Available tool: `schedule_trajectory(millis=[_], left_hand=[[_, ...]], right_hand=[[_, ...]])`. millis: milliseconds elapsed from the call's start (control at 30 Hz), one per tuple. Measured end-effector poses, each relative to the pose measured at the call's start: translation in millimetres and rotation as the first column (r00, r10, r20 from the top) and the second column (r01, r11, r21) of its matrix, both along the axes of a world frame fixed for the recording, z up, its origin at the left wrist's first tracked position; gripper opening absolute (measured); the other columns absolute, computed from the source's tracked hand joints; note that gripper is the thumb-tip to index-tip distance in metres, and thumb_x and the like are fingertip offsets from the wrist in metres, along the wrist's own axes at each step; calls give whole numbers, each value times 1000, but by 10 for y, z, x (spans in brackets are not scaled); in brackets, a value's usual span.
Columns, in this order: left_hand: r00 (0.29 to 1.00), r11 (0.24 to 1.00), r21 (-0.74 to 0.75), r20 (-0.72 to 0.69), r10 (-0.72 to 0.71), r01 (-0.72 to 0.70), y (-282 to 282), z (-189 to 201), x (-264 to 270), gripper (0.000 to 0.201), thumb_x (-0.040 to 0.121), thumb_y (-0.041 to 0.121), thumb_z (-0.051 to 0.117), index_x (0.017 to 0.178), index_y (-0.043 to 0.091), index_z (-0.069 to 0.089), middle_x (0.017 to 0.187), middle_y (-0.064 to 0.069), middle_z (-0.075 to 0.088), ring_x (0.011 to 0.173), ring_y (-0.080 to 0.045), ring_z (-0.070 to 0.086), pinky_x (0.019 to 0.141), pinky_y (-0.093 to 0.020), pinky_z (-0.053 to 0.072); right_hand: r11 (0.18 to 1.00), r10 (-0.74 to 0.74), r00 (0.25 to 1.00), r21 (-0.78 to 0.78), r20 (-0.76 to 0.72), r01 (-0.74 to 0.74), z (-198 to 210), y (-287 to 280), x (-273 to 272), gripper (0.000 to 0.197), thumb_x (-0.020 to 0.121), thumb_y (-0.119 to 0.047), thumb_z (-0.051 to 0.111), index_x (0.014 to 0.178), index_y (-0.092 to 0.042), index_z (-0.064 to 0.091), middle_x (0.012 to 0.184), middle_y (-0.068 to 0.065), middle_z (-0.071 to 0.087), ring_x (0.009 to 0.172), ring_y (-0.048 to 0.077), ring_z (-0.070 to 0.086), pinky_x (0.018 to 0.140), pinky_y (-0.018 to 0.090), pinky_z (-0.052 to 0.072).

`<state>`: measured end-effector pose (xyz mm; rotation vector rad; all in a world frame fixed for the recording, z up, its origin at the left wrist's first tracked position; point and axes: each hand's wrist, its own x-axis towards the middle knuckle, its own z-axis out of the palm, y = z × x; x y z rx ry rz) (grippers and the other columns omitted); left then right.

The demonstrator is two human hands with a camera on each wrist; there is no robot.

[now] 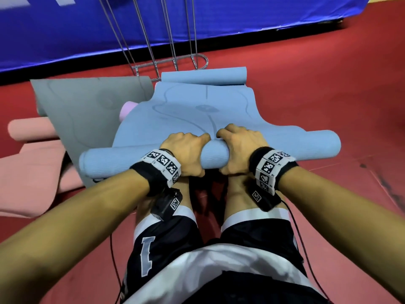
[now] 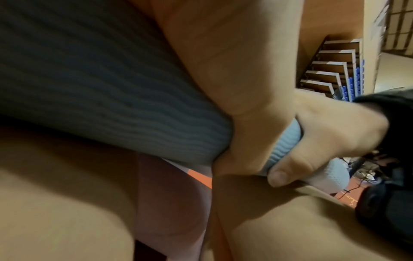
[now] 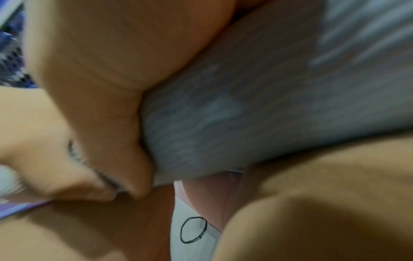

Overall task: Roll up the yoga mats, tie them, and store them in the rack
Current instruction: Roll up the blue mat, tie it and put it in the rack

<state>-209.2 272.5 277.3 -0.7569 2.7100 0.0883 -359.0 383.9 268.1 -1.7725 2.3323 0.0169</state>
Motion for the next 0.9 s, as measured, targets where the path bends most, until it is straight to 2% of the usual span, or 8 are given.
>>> schedule_trajectory(millis=[100, 167, 433, 567, 633, 700, 800, 900], left_hand=[[999, 999, -1, -37, 37, -37, -38, 157, 19, 69, 55, 58, 73, 112, 31, 45, 82, 3, 62, 73, -28, 57, 69, -36, 50], [998, 998, -55, -51, 32, -35, -60, 349, -25, 70, 54, 59, 75, 112, 31, 47, 87, -1, 66, 81, -32, 64, 70, -36, 49], [983, 981, -159, -162, 82, -108, -106, 1350, 10, 74, 56, 62, 80, 118, 35, 53, 87, 0, 56, 77, -28, 47, 67, -35, 41], [995, 995, 20, -32, 95, -95, 170, 1104, 58, 67, 53, 58, 85, 110, 39, 57, 94, 3, 64, 80, -25, 59, 66, -31, 44], [995, 996, 8, 47, 88, -88, 281, 882, 5, 53, 49, 55, 87, 87, 36, 56, 81, 12, 63, 61, -13, 52, 57, -27, 44], [992, 997, 56, 123, 40, -47, 323, 681, -47, 48, 51, 53, 89, 76, 35, 52, 70, 16, 54, 56, -7, 47, 54, -23, 42], [985, 979, 198, 153, -76, 45, 253, 551, -40, 49, 55, 55, 88, 86, 38, 56, 76, 16, 60, 64, -7, 55, 57, -23, 44], [992, 950, 308, 88, -87, 56, 158, 469, -22, 48, 53, 51, 89, 87, 36, 58, 79, 15, 66, 75, -8, 63, 69, -29, 55]], right_hand=[[992, 49, 973, -103, -228, -75, -64, 123, 16, 97, 55, -48, 84, 141, -24, 44, 124, 4, 59, 110, 32, 59, 104, 57, 37], [988, 7, 956, -148, -292, -53, 6, 137, -32, 106, 55, -37, 86, 146, -26, 33, 127, 5, 58, 114, 32, 57, 106, 64, 32], [961, -15, 934, -264, -358, -86, 1022, -167, -187, 75, 57, -33, 77, 126, -25, 49, 112, 2, 63, 105, 32, 61, 99, 49, 39], [986, 102, 948, -95, -302, -136, 947, 222, -89, 67, 58, -38, 73, 119, -27, 48, 103, -1, 63, 98, 31, 64, 77, 39, 39], [994, 107, 967, -5, -231, -112, 733, 419, -19, 68, 60, -41, 74, 120, -28, 46, 105, -1, 64, 99, 31, 64, 75, 37, 39], [995, 82, 988, 66, -132, -73, 529, 513, 38, 63, 62, -39, 74, 117, -26, 46, 104, -1, 64, 99, 31, 64, 78, 37, 45], [995, 50, 996, 95, -76, -43, 350, 551, 68, 55, 65, -35, 71, 113, -25, 46, 98, -1, 64, 94, 29, 64, 77, 35, 47], [992, 23, 999, 124, -37, -18, 284, 543, 60, 51, 65, -31, 70, 108, -27, 44, 87, -5, 61, 86, 26, 64, 70, 32, 39]])
